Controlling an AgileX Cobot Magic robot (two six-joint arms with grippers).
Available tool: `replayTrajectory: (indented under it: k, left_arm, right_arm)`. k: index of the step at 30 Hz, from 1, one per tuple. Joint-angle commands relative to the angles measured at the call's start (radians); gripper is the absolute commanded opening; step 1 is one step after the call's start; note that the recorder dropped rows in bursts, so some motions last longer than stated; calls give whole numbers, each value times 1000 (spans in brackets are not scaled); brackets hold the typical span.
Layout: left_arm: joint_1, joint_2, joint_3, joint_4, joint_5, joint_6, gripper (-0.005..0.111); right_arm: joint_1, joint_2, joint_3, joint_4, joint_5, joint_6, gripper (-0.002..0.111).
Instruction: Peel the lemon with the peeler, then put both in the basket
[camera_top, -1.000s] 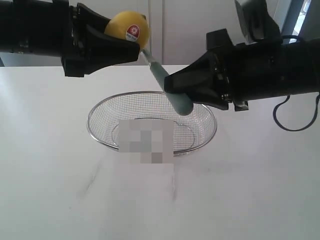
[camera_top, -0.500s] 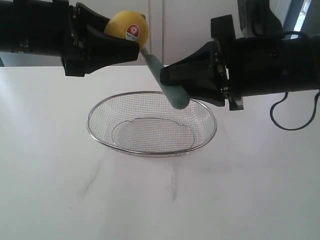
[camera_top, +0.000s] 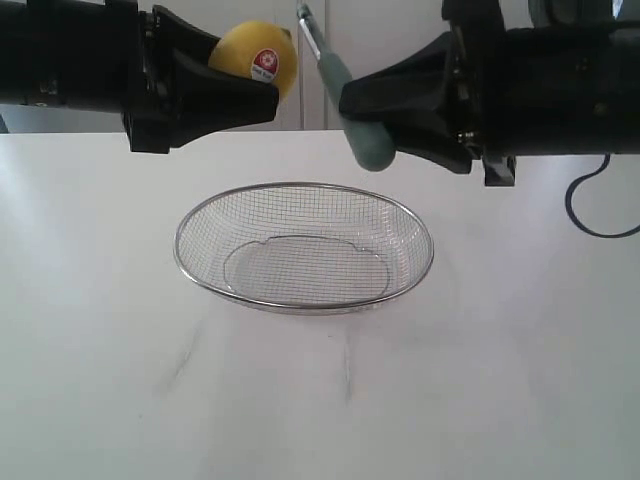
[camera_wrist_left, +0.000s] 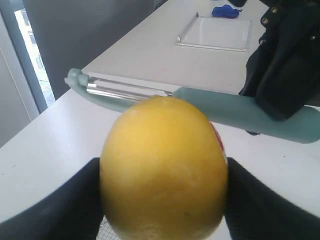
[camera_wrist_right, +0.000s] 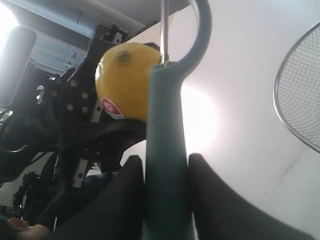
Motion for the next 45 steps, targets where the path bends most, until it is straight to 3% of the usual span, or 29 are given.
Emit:
replayTrajectory:
  k: [1,14,45]
  left_arm:
    - [4,-5,-8,-37,17,3,0]
    - [4,-5,-8,-37,-43,3,0]
    - [4,-5,-8,-37,-27,-8,0]
  right_arm:
    - [-7,-9,3,-7,-15,0,0]
    - [-7,7,3,-118,-30,39,0]
    - [-5,89,3,-24,147,43,0]
